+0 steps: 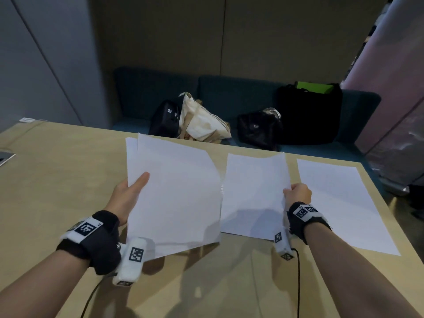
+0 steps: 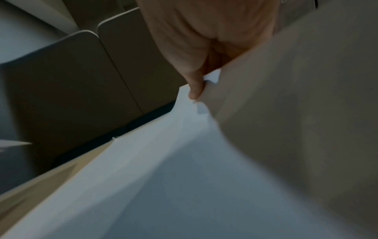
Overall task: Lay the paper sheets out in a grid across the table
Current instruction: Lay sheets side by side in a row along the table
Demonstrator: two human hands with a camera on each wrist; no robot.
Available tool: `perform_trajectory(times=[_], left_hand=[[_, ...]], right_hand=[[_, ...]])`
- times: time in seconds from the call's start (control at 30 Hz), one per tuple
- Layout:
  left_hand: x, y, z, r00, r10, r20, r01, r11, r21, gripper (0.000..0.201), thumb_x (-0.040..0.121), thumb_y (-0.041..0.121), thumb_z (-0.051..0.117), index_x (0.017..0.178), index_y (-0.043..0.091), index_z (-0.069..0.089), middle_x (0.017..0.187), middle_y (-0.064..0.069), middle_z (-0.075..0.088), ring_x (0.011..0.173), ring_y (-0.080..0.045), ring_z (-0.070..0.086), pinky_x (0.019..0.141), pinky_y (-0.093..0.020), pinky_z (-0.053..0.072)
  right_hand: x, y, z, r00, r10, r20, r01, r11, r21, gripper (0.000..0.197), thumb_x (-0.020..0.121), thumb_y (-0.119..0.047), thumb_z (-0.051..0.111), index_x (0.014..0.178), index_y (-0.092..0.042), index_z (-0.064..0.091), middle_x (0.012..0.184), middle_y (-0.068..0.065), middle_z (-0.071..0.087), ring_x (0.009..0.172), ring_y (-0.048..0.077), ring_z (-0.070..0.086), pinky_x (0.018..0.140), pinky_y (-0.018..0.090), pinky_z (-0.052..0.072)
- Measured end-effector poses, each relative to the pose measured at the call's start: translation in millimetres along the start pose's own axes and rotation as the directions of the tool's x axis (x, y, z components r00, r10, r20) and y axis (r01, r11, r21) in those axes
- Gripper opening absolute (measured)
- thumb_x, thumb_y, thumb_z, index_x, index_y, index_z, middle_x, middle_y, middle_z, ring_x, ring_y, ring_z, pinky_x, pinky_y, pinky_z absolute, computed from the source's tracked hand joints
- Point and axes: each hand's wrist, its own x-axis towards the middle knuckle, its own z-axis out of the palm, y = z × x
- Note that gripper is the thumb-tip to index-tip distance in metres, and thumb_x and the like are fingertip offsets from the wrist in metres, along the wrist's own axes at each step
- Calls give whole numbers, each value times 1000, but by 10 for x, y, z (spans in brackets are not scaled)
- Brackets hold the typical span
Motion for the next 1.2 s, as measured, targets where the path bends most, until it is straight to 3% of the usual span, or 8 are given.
perform_trajectory(times=[0.1,0.17,0.23,0.3,0.37,0.53,0.77,1.2], left_hand=[[17,-3,23,1000,-3,12,3,1000,1,39,94,28,52,127,6,53,117,-7,60,99,-22,59,83,-29,44],[40,2,43,1000,-8,22,8,1000,-3,36,94,29,53,123,8,54,117,-6,61,98,-21,61,83,-29,45],[61,-1,75,999,-23,36,23,1000,-6,40,93,30,54,125,5,55,121,-8,63,104,-25,62,87,-33,46],[73,-3,120,998,-26,58,27,1000,-10,38,94,29,53,124,6,54,117,-8,62,98,-23,62,86,-32,44],[72,-9,173,997,-28,75,29,999,-18,36,94,27,52,124,7,54,115,-8,61,92,-19,62,84,-31,43],[60,-38,224,996,-36,76,38,999,-22,38,95,24,52,128,5,53,122,-10,61,103,-25,59,86,-32,43],[47,-65,184,996,-57,70,58,998,-20,42,94,26,53,129,3,52,120,-10,62,102,-26,59,81,-31,44],[32,-96,180,994,-69,87,73,997,-34,41,94,27,53,127,4,54,117,-9,63,92,-19,63,69,-26,46]], right_hand=[[-28,7,24,996,-52,-67,44,992,-115,38,88,-9,57,121,7,49,122,29,52,112,43,51,90,45,45],[-102,-18,28,984,-176,-41,162,959,-231,41,89,-15,56,126,0,48,129,23,45,118,38,45,95,38,41],[-225,-35,76,948,-291,127,315,911,-267,36,92,-21,50,126,-10,52,134,16,43,121,31,44,93,24,37],[-362,-4,168,873,-322,367,456,808,-374,42,92,-31,46,133,-20,48,141,11,41,126,30,41,102,34,36],[-470,59,236,832,-280,479,512,721,-468,49,91,-38,45,139,-30,39,148,7,33,132,31,35,107,43,33],[-470,157,229,811,-252,527,517,730,-447,54,90,-35,48,143,-32,34,158,6,18,143,29,20,116,43,21],[-213,256,182,810,-211,547,470,791,-391,56,88,-31,57,140,-31,38,159,7,17,146,27,18,116,49,19],[-176,283,126,801,-209,561,469,802,-370,57,86,-27,60,140,-29,40,158,7,17,145,25,20,116,45,22]])
